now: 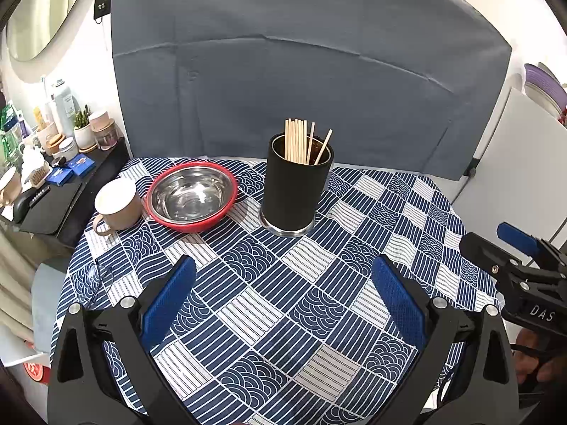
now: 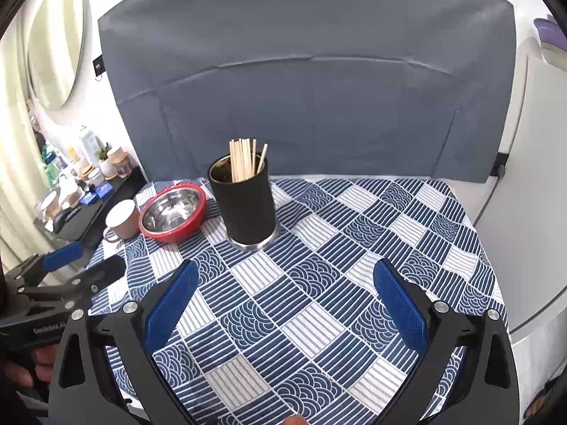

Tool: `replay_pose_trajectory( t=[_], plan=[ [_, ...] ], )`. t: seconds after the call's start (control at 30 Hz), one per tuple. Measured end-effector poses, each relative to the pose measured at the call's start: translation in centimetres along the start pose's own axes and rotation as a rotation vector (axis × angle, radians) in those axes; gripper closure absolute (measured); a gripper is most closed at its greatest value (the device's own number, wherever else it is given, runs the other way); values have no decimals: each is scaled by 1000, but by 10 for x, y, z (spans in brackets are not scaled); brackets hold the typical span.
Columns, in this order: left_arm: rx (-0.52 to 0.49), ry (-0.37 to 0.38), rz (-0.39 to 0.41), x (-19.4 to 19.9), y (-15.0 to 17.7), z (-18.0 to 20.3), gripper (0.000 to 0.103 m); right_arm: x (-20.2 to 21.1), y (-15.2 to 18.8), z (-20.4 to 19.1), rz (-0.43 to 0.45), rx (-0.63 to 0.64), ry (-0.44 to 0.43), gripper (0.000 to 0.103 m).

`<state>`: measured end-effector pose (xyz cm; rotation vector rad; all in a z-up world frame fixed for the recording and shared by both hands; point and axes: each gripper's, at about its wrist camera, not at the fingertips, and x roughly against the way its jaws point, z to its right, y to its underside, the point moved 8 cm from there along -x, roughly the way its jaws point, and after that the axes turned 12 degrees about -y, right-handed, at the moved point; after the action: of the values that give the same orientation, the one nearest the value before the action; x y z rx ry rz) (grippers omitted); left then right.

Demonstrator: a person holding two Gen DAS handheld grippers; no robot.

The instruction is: Organize utensils

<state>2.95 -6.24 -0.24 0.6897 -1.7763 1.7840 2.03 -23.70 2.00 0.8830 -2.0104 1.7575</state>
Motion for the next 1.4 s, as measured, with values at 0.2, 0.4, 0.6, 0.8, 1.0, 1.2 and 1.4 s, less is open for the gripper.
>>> replay_pose_trajectory(
  t=[0.2,0.4,0.6,0.8,1.0,1.2,1.4],
  plan=[
    [1,8,-19,-4,2,0,6,0,3,5,-2,-22,9,8],
    [11,8,-17,-4,2,-3,6,0,5,7,-9,-30,13,8],
    [-4,11,-7,-2,2,0,6,-2,8,7,-18,-34,9,8],
    [-8,10,-9,-1,2,0,6,-4,11,7,-32,-41,-5,8],
    [7,-1,-35,-5,7,-5,6,-2,12,7,-23,-46,-2,8],
    [21,-21,-45,-7,7,-10,6,-1,13,8,-32,-46,-6,8],
    [20,-37,-42,-6,7,-10,6,-3,15,10,-43,-49,-8,8]
  ],
)
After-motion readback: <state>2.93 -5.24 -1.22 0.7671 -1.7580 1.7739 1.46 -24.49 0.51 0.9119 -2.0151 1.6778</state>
